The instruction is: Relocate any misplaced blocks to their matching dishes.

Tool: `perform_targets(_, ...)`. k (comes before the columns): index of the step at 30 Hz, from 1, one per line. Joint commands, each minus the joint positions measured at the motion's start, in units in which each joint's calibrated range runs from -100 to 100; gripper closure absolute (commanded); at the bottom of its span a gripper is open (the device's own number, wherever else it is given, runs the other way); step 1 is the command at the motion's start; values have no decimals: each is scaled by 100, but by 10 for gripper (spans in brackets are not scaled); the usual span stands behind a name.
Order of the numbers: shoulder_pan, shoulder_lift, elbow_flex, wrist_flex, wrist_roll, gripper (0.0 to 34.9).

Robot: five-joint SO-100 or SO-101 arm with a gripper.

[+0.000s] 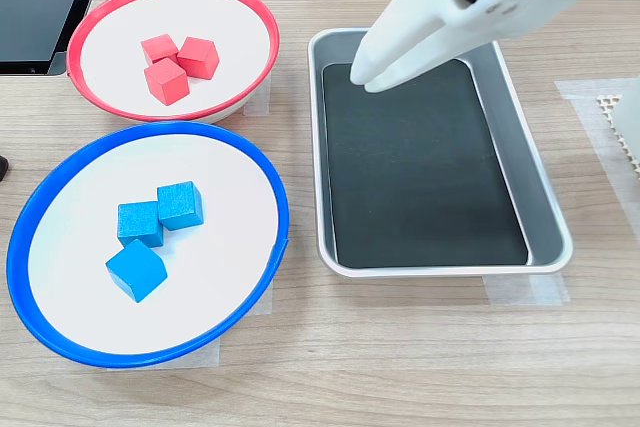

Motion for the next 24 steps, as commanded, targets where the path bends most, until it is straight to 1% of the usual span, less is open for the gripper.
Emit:
perform_targets(1,45,-620,352,-315,-293,346)
perform_targets(6,83,-1217,944,-918,-816,346)
perform_targets(11,186,-2446,1854,-1074,-1206,346)
perform_targets(13,252,-3111,2218,-827,-1299,346)
perform_targets(16,290,-3844,2564,-274,-1397,346)
perform_targets(24,271,-4578,3292,263,-1587,346)
